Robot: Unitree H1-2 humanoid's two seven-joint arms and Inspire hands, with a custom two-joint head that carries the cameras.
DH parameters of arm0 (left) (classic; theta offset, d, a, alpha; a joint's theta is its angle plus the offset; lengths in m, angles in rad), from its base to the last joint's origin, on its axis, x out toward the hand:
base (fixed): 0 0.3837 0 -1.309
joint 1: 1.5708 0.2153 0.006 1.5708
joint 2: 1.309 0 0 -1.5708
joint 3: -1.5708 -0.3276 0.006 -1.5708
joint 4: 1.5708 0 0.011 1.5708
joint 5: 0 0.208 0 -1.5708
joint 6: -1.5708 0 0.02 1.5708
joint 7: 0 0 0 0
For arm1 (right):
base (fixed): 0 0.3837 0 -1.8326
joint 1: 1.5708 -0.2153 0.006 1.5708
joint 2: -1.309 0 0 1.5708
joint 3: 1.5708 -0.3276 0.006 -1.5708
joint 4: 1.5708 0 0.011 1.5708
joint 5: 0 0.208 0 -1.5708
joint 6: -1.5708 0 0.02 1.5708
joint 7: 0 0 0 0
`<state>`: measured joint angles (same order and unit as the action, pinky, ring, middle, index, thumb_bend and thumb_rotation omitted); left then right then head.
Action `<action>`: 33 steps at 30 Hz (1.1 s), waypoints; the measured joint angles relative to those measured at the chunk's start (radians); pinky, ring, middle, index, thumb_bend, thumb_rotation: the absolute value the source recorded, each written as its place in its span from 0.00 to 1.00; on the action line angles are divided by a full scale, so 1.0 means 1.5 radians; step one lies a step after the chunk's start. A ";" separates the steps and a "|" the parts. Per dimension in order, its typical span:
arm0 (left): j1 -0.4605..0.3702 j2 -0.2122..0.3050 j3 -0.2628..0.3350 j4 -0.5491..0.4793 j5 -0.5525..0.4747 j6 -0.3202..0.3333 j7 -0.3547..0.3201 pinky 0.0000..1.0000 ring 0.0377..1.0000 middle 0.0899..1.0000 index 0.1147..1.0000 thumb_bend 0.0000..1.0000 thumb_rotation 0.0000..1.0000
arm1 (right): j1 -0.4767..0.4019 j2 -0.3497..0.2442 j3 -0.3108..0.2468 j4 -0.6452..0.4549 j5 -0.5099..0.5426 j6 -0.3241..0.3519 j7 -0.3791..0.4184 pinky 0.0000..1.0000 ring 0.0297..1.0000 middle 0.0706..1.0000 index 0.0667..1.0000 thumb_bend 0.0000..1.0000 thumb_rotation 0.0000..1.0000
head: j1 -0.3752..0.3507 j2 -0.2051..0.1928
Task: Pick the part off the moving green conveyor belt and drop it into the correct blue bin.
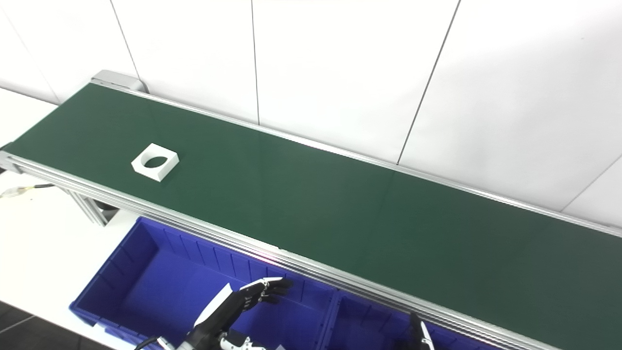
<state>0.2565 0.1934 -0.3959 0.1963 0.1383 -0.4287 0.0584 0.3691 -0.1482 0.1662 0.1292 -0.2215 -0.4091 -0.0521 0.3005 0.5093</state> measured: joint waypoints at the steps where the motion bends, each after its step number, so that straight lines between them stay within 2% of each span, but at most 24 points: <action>1: -0.001 0.001 -0.004 0.000 0.004 0.000 0.005 0.75 0.80 0.82 0.78 0.98 0.29 | 0.000 -0.001 0.000 0.000 0.004 0.000 0.000 0.95 0.98 0.98 1.00 0.80 0.45 | 0.000 0.000; 5: -0.002 0.001 -0.018 0.000 0.008 0.000 0.018 0.75 0.79 0.82 0.78 0.98 0.29 | -0.001 -0.002 0.000 0.002 0.026 0.000 0.008 0.99 1.00 1.00 1.00 0.74 0.42 | 0.003 -0.002; 9: -0.003 0.002 -0.021 -0.002 0.004 0.000 0.031 0.74 0.78 0.81 0.77 0.98 0.27 | -0.003 -0.005 0.002 0.003 0.030 0.000 0.010 1.00 1.00 1.00 1.00 0.73 0.44 | 0.005 -0.004; 16: 0.013 -0.008 0.005 -0.048 -0.051 0.000 0.031 0.72 0.78 0.79 0.74 1.00 0.23 | -0.007 -0.012 0.014 0.007 0.038 -0.001 0.010 1.00 1.00 1.00 1.00 0.74 0.47 | 0.002 -0.007; 20: 0.033 -0.017 0.033 -0.114 -0.072 -0.001 0.019 0.72 0.77 0.78 0.75 1.00 0.23 | -0.009 -0.011 0.018 0.008 0.040 -0.001 0.006 1.00 1.00 1.00 1.00 0.73 0.45 | 0.005 -0.010; 26: 0.029 -0.024 0.084 -0.187 -0.080 -0.003 -0.007 0.74 0.78 0.79 0.76 1.00 0.24 | -0.010 -0.011 0.027 0.010 0.039 -0.001 -0.002 1.00 1.00 1.00 1.00 0.73 0.47 | 0.006 -0.013; 30: 0.009 -0.023 0.122 -0.209 -0.080 -0.004 -0.018 0.75 0.80 0.80 0.77 1.00 0.25 | -0.011 -0.011 0.031 0.010 0.035 -0.001 -0.007 0.99 1.00 1.00 1.00 0.74 0.48 | 0.005 -0.014; 31: 0.005 -0.023 0.128 -0.209 -0.079 -0.004 -0.019 0.72 0.78 0.79 0.77 1.00 0.29 | -0.011 -0.011 0.032 0.010 0.035 -0.001 -0.007 1.00 1.00 1.00 1.00 0.75 0.47 | 0.005 -0.015; 33: -0.002 -0.024 0.141 -0.212 -0.067 -0.004 -0.019 0.71 0.76 0.79 0.76 1.00 0.31 | -0.013 -0.010 0.032 0.010 0.037 -0.001 -0.007 1.00 1.00 1.00 1.00 0.75 0.47 | 0.006 -0.015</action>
<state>0.2530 0.1578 -0.1840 -0.1212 0.0381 -0.4346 0.0296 0.3501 -0.1636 0.2139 0.1447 -0.1653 -0.4106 -0.0627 0.3099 0.4863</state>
